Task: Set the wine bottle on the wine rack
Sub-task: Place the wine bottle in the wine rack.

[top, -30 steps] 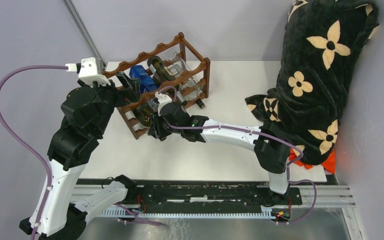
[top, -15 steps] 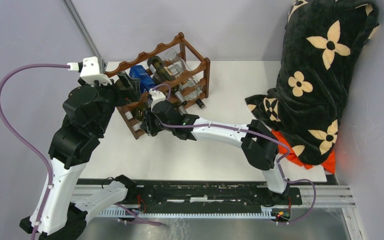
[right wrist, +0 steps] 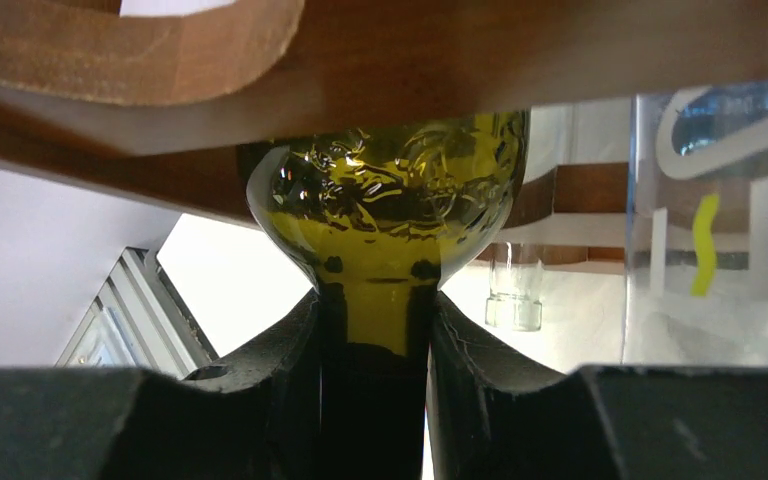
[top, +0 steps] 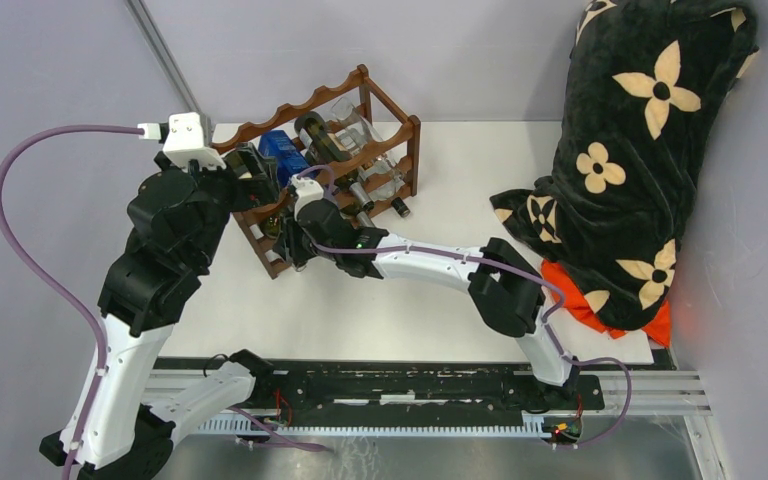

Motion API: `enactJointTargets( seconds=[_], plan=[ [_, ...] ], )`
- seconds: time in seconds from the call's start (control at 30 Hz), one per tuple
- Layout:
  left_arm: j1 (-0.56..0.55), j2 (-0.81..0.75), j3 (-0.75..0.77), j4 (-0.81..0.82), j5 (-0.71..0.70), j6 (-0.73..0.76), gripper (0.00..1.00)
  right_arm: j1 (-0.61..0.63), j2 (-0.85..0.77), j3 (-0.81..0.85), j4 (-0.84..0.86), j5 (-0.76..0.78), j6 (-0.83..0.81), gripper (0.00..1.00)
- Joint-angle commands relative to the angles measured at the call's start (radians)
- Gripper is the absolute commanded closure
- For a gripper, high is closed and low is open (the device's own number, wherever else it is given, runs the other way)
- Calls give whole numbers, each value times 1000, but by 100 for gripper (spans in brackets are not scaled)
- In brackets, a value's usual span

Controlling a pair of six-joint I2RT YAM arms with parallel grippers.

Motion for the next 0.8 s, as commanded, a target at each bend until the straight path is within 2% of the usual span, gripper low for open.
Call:
enactJointTargets(
  seconds=[0.0,0.2,0.53,0.77],
  plan=[
    [1,9,11,40,-19,57,2,-9,4,131,217,32,-30,93],
    [1,15,9,40,-20,66,2,-15,37,169,221,39,-35,90],
    [1,21,5,44,-21,84,2,-35,64,182,243,59,-34,76],
    [1,31,8,54,-21,97,2,-46,84,192,260,39,-25,74]
  ],
)
